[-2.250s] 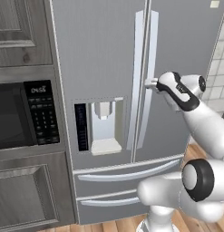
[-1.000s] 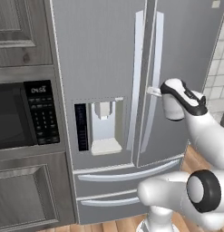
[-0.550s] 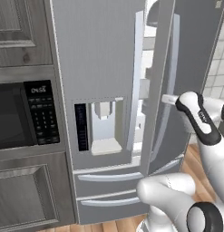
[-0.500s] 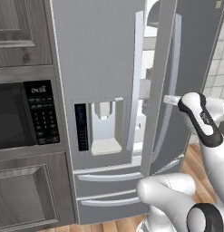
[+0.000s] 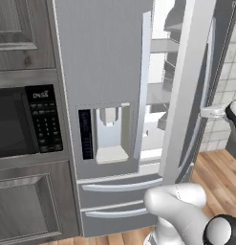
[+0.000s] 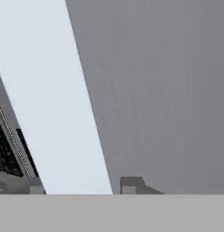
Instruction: Retrieve the sausage and cheese from the fridge and place them on the cutting board on the counter.
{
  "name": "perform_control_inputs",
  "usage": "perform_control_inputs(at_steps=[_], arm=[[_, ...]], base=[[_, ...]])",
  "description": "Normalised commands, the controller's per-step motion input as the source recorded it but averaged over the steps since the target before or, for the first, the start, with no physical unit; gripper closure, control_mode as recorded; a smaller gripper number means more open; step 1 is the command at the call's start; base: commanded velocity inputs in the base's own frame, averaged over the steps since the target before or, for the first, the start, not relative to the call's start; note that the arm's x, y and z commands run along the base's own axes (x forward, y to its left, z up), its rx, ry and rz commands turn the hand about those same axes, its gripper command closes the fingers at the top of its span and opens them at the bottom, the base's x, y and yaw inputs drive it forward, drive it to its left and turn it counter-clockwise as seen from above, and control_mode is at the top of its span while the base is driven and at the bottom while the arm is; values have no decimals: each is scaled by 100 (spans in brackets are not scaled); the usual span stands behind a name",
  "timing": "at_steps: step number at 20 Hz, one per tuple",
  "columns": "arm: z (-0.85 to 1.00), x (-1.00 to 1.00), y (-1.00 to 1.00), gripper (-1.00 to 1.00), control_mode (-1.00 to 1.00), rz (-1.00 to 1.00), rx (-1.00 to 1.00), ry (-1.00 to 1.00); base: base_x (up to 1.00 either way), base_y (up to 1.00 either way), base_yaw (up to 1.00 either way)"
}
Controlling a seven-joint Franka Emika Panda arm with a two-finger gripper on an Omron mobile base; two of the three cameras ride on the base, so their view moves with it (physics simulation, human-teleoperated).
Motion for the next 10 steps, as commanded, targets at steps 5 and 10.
perform_control_inputs(at_steps=[5,10], arm=[[0,-40,-98,100,-100,22,0,-4],[0,-19,-87,100,-100,18,0,-6]], base=[[0,0,0],[0,0,0]])
